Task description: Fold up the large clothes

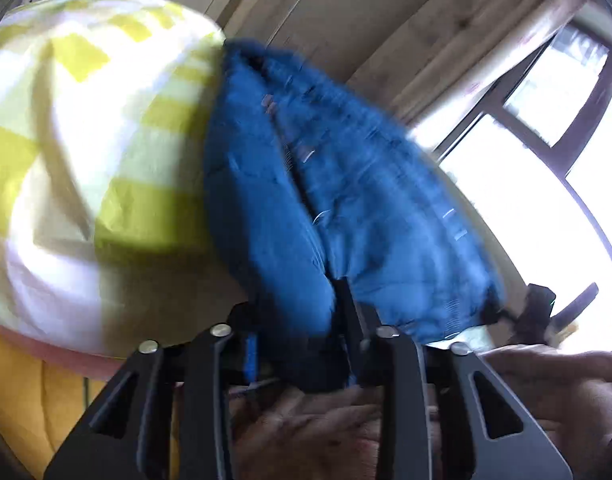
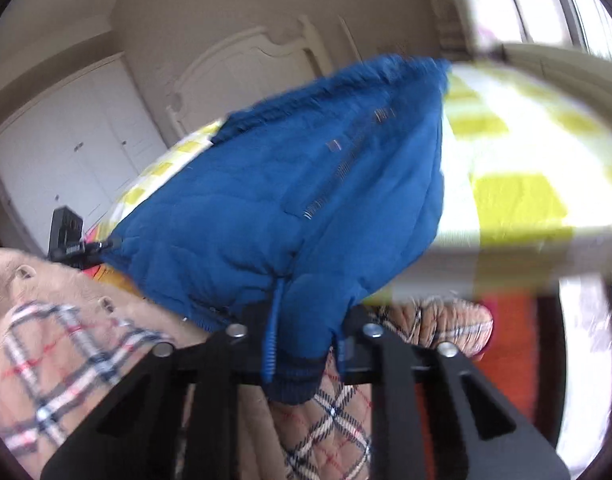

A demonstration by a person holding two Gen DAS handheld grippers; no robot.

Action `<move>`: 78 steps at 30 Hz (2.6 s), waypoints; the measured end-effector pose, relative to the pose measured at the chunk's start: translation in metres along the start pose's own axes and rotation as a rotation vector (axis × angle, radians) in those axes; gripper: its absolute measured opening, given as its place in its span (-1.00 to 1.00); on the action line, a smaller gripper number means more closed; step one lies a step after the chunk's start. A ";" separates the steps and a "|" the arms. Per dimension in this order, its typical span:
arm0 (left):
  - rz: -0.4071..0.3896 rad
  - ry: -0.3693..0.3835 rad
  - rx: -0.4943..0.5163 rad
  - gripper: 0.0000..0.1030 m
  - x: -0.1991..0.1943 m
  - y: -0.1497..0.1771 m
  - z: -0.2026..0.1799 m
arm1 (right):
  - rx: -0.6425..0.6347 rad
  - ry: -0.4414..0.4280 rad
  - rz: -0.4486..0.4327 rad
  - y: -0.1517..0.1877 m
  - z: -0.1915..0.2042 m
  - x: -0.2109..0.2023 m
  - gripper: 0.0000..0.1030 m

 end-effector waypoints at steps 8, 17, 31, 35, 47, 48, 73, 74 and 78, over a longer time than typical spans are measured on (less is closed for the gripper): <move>-0.251 0.197 0.042 -0.63 -0.066 -0.074 -0.067 | -0.147 -0.070 -0.261 -0.083 0.075 -0.058 -0.68; -0.518 0.386 0.064 -0.87 -0.203 -0.108 -0.094 | -0.195 -0.200 -0.438 -0.126 0.109 -0.139 -0.68; 0.131 0.180 -0.078 -0.65 -0.039 -0.034 -0.014 | -0.224 -0.143 -0.381 -0.125 0.101 -0.131 -0.68; 0.226 0.200 -0.169 -0.65 -0.037 -0.001 0.011 | -0.205 -0.149 -0.389 -0.124 0.098 -0.126 -0.68; 0.426 0.132 -0.200 0.91 -0.011 0.072 -0.002 | -0.191 -0.108 -0.359 -0.124 0.098 -0.111 -0.68; 0.460 0.136 -0.200 0.91 -0.007 0.079 -0.003 | -0.188 -0.106 -0.351 -0.123 0.096 -0.109 -0.68; 0.029 0.490 -0.904 0.91 0.173 -0.310 0.024 | 0.559 0.084 -0.085 -0.283 -0.170 0.095 0.56; 0.015 0.503 -0.927 0.91 0.174 -0.309 0.033 | 0.594 0.062 -0.097 -0.277 -0.179 0.105 0.57; -0.026 0.254 -0.708 0.91 0.153 -0.309 0.066 | 0.529 0.062 -0.101 -0.264 -0.187 0.113 0.57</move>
Point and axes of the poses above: each gripper's, at about its wrist camera, not at the fingertips, and x roughly the way its jaws point, z to its left, y to its underside, the point moved 8 cm from there along x, roughly the way its jaws point, and after that the axes turned 1 degree about -x, right-handed, at the moved point
